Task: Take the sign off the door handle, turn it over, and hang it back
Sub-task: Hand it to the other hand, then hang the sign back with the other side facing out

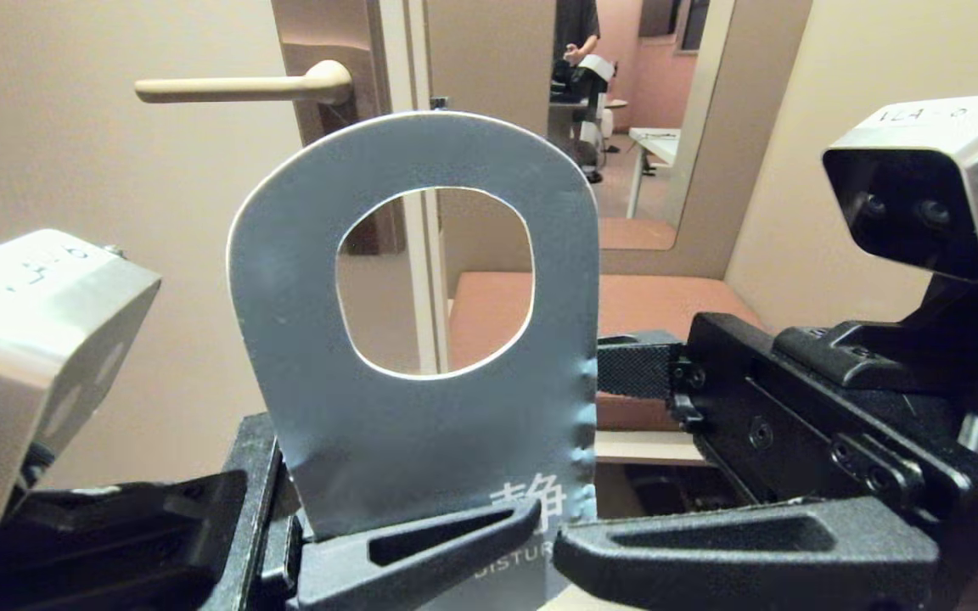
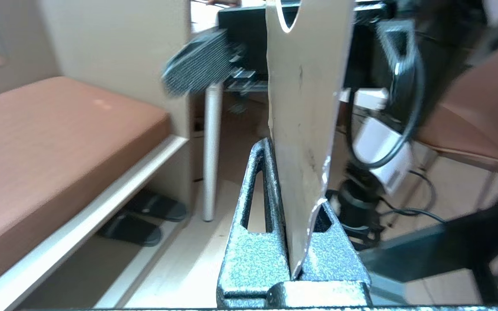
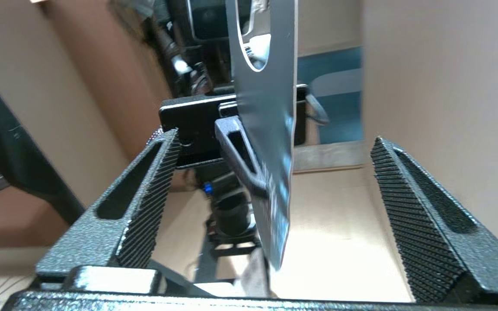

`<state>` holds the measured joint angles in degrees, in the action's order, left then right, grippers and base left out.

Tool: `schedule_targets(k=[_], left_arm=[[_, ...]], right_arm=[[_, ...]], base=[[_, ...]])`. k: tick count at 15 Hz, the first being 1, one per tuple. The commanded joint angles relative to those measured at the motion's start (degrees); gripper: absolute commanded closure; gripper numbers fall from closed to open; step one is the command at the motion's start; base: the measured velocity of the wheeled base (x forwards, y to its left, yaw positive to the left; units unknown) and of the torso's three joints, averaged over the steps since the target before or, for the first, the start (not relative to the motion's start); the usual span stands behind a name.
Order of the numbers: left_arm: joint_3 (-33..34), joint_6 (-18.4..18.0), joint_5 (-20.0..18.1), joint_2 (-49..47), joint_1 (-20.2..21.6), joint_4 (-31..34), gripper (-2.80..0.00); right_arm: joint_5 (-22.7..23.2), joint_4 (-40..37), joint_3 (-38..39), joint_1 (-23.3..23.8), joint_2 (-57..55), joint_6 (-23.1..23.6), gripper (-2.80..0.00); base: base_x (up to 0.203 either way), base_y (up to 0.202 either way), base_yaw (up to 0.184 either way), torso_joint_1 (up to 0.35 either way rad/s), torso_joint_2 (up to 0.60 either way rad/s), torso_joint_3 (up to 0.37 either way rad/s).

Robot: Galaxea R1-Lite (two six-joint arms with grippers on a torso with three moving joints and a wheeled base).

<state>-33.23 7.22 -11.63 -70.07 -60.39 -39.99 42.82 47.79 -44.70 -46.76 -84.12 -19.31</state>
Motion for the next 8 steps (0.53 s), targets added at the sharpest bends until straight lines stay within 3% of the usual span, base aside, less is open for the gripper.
schedule_targets(k=[1,8], left_arm=[[0.5,0.0,-0.1,0.7,2.0,-0.2,0.00],[3.9,0.0,-0.1,3.7,6.5,-0.1,0.00]], right_arm=[[0.2,0.3,0.2,2.2,1.3,-0.1,-2.80],[0.3,0.3,7.1,17.0,7.5,-0.1,-2.80]], base=[[0.000,0.000,0.000,0.000,0.00,0.000],[0.000,0.000,0.000,0.000,0.00,0.000]])
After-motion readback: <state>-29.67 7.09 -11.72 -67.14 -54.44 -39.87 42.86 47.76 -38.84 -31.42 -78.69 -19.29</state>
